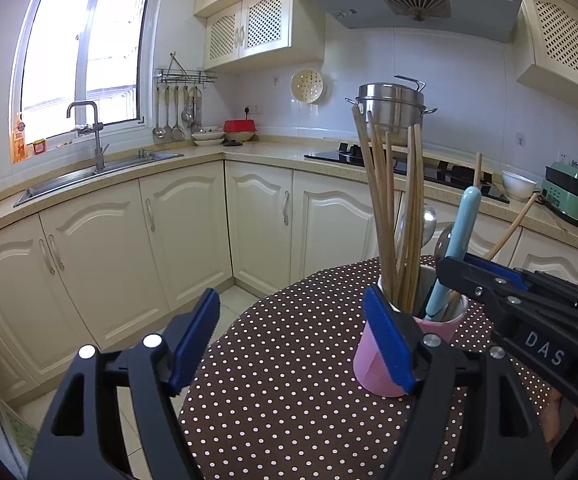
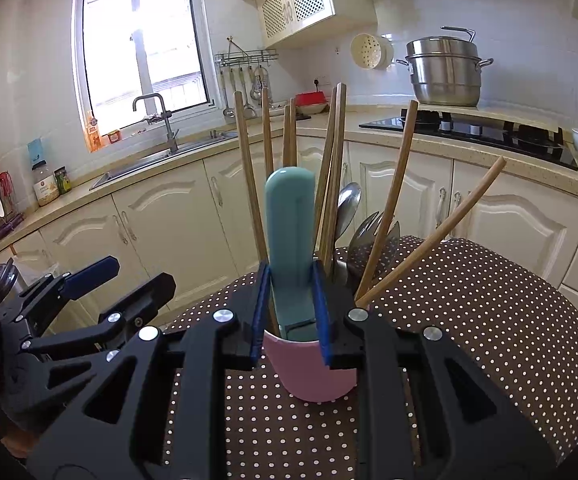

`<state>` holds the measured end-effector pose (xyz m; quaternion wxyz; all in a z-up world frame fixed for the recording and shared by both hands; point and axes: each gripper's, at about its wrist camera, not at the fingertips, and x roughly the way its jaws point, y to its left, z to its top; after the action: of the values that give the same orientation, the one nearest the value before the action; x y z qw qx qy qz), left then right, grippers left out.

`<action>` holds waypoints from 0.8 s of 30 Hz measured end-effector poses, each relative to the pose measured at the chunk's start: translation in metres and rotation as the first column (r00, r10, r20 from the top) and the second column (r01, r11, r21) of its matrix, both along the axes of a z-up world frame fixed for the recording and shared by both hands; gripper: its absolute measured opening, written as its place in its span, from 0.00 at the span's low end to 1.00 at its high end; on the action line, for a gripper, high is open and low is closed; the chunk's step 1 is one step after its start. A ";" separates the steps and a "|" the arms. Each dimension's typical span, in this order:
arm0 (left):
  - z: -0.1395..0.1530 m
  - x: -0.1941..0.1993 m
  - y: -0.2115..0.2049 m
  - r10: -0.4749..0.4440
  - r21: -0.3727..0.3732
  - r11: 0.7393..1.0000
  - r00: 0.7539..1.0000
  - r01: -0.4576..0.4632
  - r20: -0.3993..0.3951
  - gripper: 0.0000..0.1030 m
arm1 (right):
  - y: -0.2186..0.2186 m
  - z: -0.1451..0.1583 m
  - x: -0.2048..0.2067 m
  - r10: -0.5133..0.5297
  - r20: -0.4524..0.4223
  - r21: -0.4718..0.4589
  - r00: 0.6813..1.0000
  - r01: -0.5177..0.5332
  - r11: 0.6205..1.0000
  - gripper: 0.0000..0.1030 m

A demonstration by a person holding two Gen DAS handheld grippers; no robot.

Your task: Organize utensils

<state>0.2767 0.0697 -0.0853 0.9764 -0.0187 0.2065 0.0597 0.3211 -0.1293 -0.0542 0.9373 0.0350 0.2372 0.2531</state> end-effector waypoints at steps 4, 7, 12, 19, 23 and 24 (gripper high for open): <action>0.005 -0.007 0.005 0.009 -0.020 1.000 1.000 -0.009 0.009 0.73 | -0.008 0.010 -0.009 -0.037 0.033 0.033 0.999 0.036 0.999 0.57; 0.012 -0.015 0.005 0.015 -0.016 1.000 1.000 -0.015 0.019 0.73 | -0.009 0.018 -0.017 -0.046 0.059 0.023 0.997 0.044 0.999 0.57; 0.025 -0.034 -0.001 0.005 -0.013 1.000 0.999 -0.004 0.051 0.74 | -0.012 0.036 -0.042 -0.069 0.118 0.026 0.991 0.067 0.997 0.62; 0.052 -0.076 -0.013 -0.014 -0.008 1.000 0.993 0.015 0.120 0.77 | -0.032 0.063 -0.090 -0.122 0.180 0.056 0.976 0.114 0.992 0.70; 0.067 -0.110 -0.023 -0.020 0.008 1.000 0.985 0.019 0.173 0.80 | -0.042 0.074 -0.128 -0.144 0.218 0.061 0.965 0.134 0.989 0.74; 0.070 -0.118 -0.026 -0.019 0.015 1.000 0.982 0.017 0.188 0.81 | -0.045 0.077 -0.139 -0.148 0.228 0.063 0.962 0.137 0.989 0.75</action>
<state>0.1583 0.0437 -0.0153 0.9922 -0.0157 0.1131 0.0502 0.1816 -0.1745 0.0225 0.9732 0.0437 0.1169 0.1929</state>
